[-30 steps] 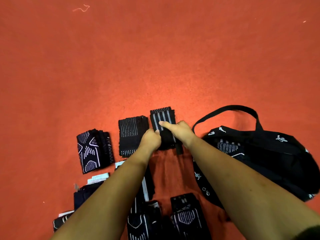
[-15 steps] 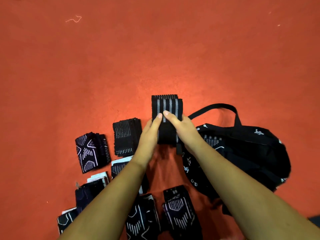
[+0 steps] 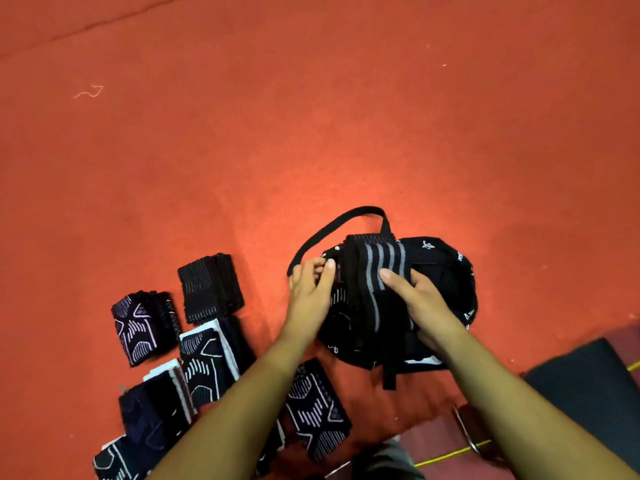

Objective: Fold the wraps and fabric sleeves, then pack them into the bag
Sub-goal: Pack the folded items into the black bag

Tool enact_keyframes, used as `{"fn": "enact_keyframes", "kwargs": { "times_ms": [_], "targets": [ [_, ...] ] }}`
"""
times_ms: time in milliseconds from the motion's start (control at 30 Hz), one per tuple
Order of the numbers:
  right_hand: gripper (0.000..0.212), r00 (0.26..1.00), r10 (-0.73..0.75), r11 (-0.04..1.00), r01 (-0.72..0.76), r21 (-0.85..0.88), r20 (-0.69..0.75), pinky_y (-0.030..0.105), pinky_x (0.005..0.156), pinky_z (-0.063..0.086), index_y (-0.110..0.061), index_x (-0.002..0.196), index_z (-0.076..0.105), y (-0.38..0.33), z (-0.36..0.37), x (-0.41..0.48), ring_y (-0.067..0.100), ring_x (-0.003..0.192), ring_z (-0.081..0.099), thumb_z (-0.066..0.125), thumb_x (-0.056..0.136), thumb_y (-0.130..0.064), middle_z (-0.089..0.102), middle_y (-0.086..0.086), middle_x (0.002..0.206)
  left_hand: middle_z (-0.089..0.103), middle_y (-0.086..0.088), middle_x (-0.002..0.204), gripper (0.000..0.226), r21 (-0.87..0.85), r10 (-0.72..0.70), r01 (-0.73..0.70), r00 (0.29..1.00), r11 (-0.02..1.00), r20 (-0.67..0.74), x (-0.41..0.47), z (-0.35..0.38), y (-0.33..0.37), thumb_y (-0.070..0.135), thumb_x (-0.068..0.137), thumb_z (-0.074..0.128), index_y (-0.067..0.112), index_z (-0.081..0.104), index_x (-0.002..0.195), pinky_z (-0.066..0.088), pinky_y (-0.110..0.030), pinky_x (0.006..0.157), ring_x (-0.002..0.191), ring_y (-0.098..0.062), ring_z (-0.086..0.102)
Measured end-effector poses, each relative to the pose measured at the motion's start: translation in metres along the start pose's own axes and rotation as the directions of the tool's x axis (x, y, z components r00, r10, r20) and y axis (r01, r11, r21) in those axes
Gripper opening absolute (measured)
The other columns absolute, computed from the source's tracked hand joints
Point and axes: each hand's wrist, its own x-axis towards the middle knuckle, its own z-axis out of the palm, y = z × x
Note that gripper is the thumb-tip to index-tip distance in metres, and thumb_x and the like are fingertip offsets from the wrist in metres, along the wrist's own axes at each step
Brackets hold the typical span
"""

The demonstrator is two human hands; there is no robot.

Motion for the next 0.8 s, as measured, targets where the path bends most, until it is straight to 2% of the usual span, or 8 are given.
{"fn": "enact_keyframes", "kwargs": {
  "times_ms": [67, 133, 200, 300, 400, 500, 600, 800],
  "targets": [
    [0.019, 1.000, 0.019, 0.998, -0.019, -0.052, 0.012, 0.029, 0.086, 0.057, -0.011, 0.111, 0.068, 0.009, -0.031, -0.002, 0.021, 0.099, 0.071, 0.061, 0.094, -0.019, 0.075, 0.006, 0.105, 0.046, -0.011, 0.138, 0.058, 0.215, -0.065, 0.083, 0.994, 0.973, -0.093, 0.014, 0.003, -0.012, 0.045, 0.095, 0.058, 0.012, 0.046, 0.141, 0.026, -0.042, 0.118, 0.135, -0.030, 0.038],
    [0.018, 0.999, 0.032, 0.993, -0.032, -0.111, -0.009, 0.028, 0.085, 0.056, -0.014, 0.110, 0.068, 0.021, -0.055, 0.002, 0.019, 0.099, 0.071, 0.064, 0.093, -0.020, 0.076, 0.003, 0.104, 0.037, -0.016, 0.151, 0.076, 0.238, -0.161, 0.161, 0.987, 0.958, -0.022, 0.027, 0.007, -0.024, 0.048, 0.093, 0.059, 0.012, 0.028, 0.153, 0.024, -0.043, 0.119, 0.143, -0.032, 0.031],
    [0.021, 0.997, 0.050, 0.988, -0.057, -0.142, -0.053, 0.029, 0.086, 0.056, -0.016, 0.111, 0.068, 0.036, -0.073, 0.012, 0.017, 0.099, 0.071, 0.067, 0.092, -0.024, 0.075, 0.000, 0.104, 0.035, -0.018, 0.154, 0.075, 0.254, -0.195, 0.185, 0.981, 0.949, 0.013, 0.040, 0.012, -0.036, 0.044, 0.096, 0.056, 0.011, 0.023, 0.155, 0.028, -0.043, 0.118, 0.142, -0.032, 0.035],
    [0.030, 0.993, 0.093, 0.988, -0.101, -0.113, -0.075, 0.036, 0.090, 0.055, -0.016, 0.114, 0.066, 0.061, -0.084, 0.032, 0.019, 0.101, 0.071, 0.072, 0.088, -0.029, 0.075, 0.003, 0.108, 0.047, -0.021, 0.143, 0.055, 0.430, -0.157, 0.183, 0.983, 0.884, -0.095, 0.053, 0.015, -0.047, 0.036, 0.099, 0.052, 0.008, 0.045, 0.146, 0.028, -0.038, 0.116, 0.134, -0.035, 0.042],
    [0.034, 0.988, 0.131, 0.989, -0.136, -0.059, -0.082, 0.037, 0.090, 0.056, -0.014, 0.115, 0.065, 0.082, -0.078, 0.052, 0.019, 0.100, 0.072, 0.074, 0.087, -0.030, 0.074, 0.005, 0.109, 0.052, -0.018, 0.131, 0.039, 0.550, -0.183, 0.219, 0.976, 0.806, -0.119, 0.061, 0.016, -0.051, 0.042, 0.097, 0.054, 0.019, 0.065, 0.126, 0.028, -0.035, 0.112, 0.129, -0.035, 0.040],
    [0.037, 0.986, 0.128, 0.982, -0.142, -0.127, -0.111, 0.038, 0.093, 0.055, -0.016, 0.114, 0.064, 0.099, -0.071, 0.072, 0.016, 0.099, 0.071, 0.075, 0.084, -0.037, 0.074, 0.001, 0.107, 0.056, -0.017, 0.114, 0.021, 0.479, -0.118, 0.151, 0.988, 0.865, -0.099, 0.067, 0.016, -0.057, 0.034, 0.098, 0.052, 0.017, 0.063, 0.104, 0.037, -0.037, 0.102, 0.116, -0.035, 0.048],
    [0.044, 0.981, 0.111, 0.939, -0.156, -0.307, -0.160, 0.036, 0.098, 0.051, -0.015, 0.116, 0.062, 0.111, -0.072, 0.082, 0.014, 0.103, 0.067, 0.072, 0.085, -0.045, 0.071, -0.002, 0.111, 0.061, -0.010, 0.087, 0.020, 0.347, 0.038, -0.004, 0.995, 0.938, -0.091, 0.059, 0.022, -0.048, 0.026, 0.102, 0.046, 0.016, 0.046, 0.085, 0.039, -0.038, 0.074, 0.088, -0.032, 0.057],
    [0.033, 0.990, 0.062, 0.929, -0.104, -0.354, -0.129, 0.026, 0.094, 0.049, -0.018, 0.113, 0.063, 0.102, -0.073, 0.081, 0.007, 0.103, 0.066, 0.069, 0.089, -0.040, 0.070, -0.006, 0.109, 0.053, 0.007, 0.071, 0.024, 0.185, 0.083, -0.058, 0.988, 0.981, -0.133, 0.037, 0.038, -0.028, 0.030, 0.104, 0.043, 0.019, 0.044, 0.082, 0.036, -0.034, 0.065, 0.066, -0.009, 0.050]
  ]
}}
